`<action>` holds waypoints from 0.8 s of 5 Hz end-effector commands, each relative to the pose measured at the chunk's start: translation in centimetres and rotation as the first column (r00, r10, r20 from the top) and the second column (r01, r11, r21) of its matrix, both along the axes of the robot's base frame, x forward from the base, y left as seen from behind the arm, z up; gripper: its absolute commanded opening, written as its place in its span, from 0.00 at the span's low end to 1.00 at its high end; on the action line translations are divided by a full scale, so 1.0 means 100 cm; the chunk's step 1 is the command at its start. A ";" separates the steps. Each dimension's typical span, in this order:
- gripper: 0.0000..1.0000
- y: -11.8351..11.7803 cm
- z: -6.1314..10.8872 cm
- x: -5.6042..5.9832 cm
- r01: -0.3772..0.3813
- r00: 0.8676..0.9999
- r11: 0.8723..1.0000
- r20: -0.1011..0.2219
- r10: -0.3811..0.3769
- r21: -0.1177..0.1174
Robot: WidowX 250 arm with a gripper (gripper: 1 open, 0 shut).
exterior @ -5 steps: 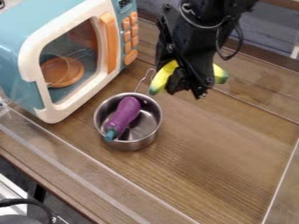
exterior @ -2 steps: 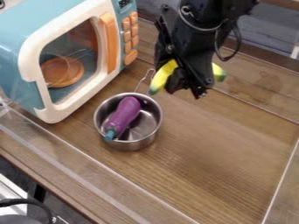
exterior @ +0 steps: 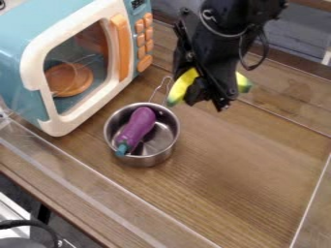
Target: Put the banana in the silver pot
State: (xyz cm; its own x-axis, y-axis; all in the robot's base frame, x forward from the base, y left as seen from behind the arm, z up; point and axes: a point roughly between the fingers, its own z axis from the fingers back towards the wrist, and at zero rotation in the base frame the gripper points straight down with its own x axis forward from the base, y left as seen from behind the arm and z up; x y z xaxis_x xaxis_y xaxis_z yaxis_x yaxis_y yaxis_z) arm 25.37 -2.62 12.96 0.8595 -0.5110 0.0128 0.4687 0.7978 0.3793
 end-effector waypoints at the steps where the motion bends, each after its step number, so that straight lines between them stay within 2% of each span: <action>1: 0.00 0.006 0.006 0.005 -0.013 0.999 1.000 0.030 0.013 0.000; 4: 0.00 0.017 0.003 0.012 -0.051 0.998 0.999 0.033 0.051 0.002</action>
State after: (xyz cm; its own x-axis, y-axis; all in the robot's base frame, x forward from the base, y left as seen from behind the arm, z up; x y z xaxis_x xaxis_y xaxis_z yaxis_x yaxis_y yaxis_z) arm 25.95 -0.96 12.20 0.8850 -0.4657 0.0022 0.4299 0.8188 0.3805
